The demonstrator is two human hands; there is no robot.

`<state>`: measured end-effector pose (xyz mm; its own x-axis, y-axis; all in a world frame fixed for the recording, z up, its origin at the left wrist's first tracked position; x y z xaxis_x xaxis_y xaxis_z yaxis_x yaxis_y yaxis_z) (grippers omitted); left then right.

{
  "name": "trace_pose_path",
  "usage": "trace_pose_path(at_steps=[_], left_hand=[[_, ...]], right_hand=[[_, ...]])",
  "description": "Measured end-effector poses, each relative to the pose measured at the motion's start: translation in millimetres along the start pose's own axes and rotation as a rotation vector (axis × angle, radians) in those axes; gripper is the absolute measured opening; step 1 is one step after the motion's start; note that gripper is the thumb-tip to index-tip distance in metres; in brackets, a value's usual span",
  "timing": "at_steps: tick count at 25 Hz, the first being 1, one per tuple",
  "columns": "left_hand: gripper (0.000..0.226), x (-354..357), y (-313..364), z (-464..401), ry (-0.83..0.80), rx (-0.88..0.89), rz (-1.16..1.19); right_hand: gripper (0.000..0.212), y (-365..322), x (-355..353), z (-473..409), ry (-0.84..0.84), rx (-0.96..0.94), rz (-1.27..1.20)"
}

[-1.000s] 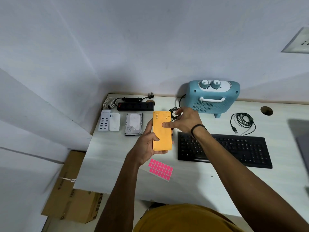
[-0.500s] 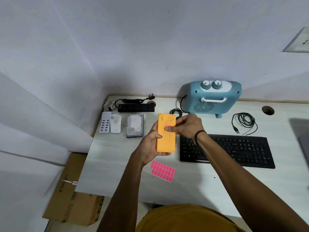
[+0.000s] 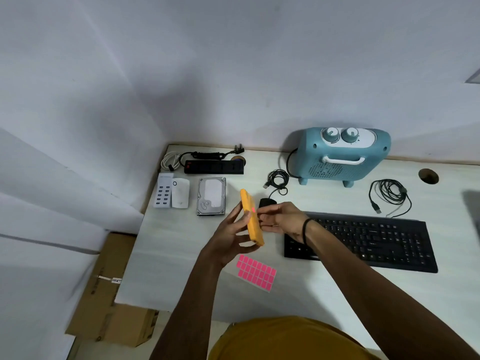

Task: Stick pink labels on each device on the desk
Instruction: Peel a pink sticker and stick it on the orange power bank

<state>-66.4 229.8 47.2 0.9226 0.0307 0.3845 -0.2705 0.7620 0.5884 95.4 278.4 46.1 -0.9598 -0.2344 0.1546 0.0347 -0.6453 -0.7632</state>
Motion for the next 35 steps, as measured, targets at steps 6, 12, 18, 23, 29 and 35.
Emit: trace_pose_path(at_steps=[6, 12, 18, 23, 29, 35], left_hand=[[0.077, -35, 29, -49, 0.637, 0.021, -0.431], [0.077, -40, 66, -110, 0.829, 0.013, -0.995], [0.082, -51, 66, -142, 0.866, -0.013, -1.147], [0.085, -42, 50, -157, 0.827, -0.027, -1.199], [0.071, -43, 37, -147, 0.809, -0.056, -1.073], [0.042, -56, 18, -120, 0.731, 0.078, -0.926]], right_hand=[[0.034, 9, 28, -38, -0.087, 0.137, -0.042], [0.033, 10, 14, -101, 0.213, 0.269, -0.079], [0.033, -2, 3, -129, 0.310, -0.042, 0.855], [0.085, 24, -17, -116, 0.490, 0.079, 0.953], [0.085, 38, -20, -121, 0.393, 0.108, 0.942], [0.065, 30, -2, -109, 0.373, -0.038, 1.067]])
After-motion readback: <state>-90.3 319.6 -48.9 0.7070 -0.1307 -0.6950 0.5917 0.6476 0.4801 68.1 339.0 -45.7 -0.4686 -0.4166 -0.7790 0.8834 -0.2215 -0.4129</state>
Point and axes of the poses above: each hand's wrist, its own z-axis away from the middle knuckle, its own x-axis out of the palm, y = z × x, the point moved 5 cm from there along -z, towards the middle knuckle, and after that the axes turned 4 degrees about -x, right-handed, at the moved point
